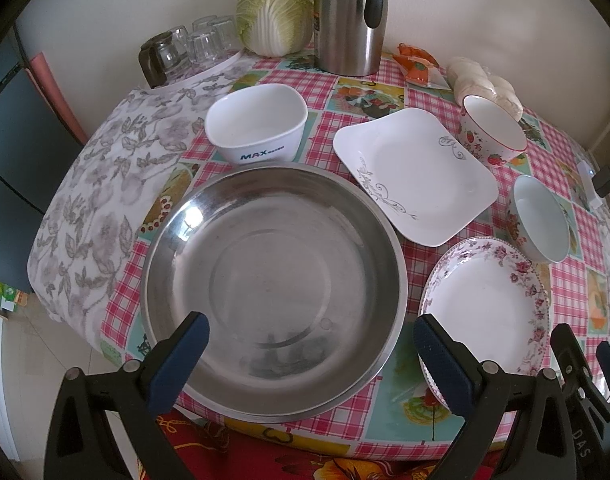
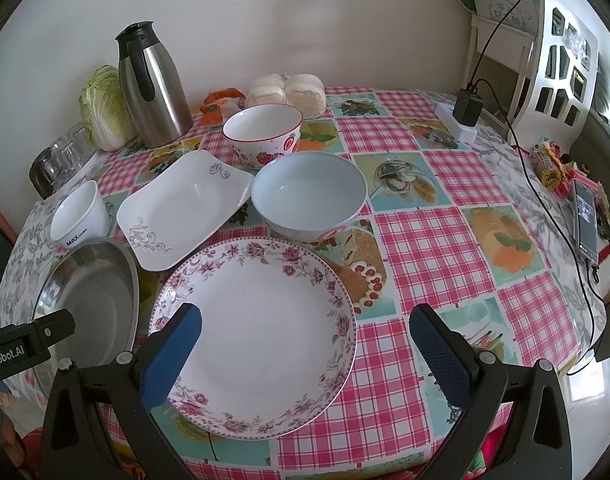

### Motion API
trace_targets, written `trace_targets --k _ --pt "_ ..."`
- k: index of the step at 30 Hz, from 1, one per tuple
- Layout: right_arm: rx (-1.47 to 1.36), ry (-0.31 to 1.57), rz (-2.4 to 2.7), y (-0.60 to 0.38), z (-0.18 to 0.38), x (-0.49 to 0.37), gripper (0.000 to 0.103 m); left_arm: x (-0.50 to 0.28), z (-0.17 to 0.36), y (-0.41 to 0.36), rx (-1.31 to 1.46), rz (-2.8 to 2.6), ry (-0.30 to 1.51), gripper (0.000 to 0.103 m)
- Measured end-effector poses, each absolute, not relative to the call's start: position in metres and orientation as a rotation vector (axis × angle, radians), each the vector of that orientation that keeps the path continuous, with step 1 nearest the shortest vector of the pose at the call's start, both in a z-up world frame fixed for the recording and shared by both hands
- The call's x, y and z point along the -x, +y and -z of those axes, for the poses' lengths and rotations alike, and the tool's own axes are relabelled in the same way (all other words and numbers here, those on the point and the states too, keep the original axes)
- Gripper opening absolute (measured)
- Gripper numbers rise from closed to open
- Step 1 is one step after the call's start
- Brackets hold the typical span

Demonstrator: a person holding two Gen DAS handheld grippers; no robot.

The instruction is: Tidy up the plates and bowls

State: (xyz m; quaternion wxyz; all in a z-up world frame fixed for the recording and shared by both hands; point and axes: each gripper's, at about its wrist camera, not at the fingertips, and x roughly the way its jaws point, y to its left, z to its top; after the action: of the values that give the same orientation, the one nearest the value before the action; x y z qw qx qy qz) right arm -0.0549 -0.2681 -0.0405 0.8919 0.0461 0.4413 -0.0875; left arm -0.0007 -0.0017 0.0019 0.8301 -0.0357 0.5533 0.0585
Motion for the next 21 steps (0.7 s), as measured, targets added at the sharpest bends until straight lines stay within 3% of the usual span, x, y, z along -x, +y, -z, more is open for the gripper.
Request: trace_targets --k 21 --pt "-0.095 0.921 0.183 -0.2679 0.0416 0.0537 0.103 0.0008 -0.0015 0.0001 0.076 -0.125 1.176 0.103"
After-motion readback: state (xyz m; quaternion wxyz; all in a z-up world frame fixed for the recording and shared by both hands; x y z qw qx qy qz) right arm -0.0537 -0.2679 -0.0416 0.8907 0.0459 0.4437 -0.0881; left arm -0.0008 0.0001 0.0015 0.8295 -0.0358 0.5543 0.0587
